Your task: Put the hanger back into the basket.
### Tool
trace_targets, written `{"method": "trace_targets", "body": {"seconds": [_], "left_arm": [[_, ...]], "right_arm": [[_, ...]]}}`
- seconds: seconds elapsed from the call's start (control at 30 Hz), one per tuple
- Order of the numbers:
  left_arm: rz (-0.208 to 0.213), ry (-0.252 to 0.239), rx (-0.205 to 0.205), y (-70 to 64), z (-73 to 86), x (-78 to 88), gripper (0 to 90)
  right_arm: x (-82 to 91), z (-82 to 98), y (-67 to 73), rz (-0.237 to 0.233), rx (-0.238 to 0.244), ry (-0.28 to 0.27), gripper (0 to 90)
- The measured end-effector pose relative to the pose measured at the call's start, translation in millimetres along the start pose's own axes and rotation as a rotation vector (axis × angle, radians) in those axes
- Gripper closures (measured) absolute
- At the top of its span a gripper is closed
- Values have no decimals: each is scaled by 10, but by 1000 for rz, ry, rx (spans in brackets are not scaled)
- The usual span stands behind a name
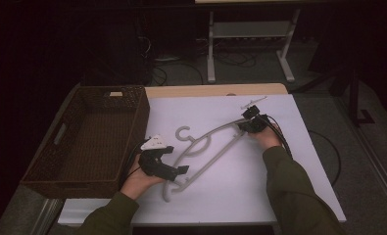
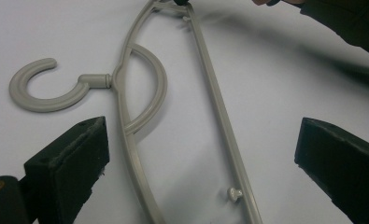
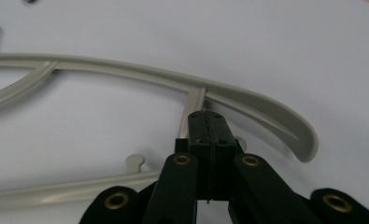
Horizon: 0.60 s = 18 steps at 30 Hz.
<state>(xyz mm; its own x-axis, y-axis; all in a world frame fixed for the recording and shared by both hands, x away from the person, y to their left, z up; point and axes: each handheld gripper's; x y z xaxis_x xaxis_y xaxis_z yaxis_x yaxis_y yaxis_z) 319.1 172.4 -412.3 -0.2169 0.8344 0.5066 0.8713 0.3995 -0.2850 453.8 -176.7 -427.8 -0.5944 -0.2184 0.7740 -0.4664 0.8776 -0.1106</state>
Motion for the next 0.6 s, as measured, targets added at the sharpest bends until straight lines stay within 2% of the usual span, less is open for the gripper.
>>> {"method": "trace_targets", "body": {"seconds": [0.07, 0.2, 0.27, 0.4, 0.6], "left_arm": [[-2, -1, 1, 4, 2, 4, 31], [-2, -7, 7, 9, -3, 4, 31], [1, -10, 5, 5, -8, 0, 31], [6, -6, 5, 12, -8, -2, 31], [9, -8, 9, 21, 1, -5, 31]], "right_arm": [[37, 21, -5, -4, 18, -5, 897], [67, 28, 6, -4, 19, 4, 897], [35, 1, 1, 14, 37, -7, 897], [-75, -57, 0, 23, 33, 0, 897], [-173, -122, 10, 33, 48, 41, 897]]}}
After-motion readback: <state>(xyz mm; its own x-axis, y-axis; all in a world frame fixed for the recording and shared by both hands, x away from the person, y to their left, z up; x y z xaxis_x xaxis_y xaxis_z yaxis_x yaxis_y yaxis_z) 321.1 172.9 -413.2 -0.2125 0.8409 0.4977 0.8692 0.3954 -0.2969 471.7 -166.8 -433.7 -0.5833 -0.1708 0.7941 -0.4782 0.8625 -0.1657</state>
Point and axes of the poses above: each handheld gripper's, and its own axes: x roughly backward along the jaws, z roughly out of its underside, y roughly to its left, and after that the axes turned 11 degrees about z, right-handed
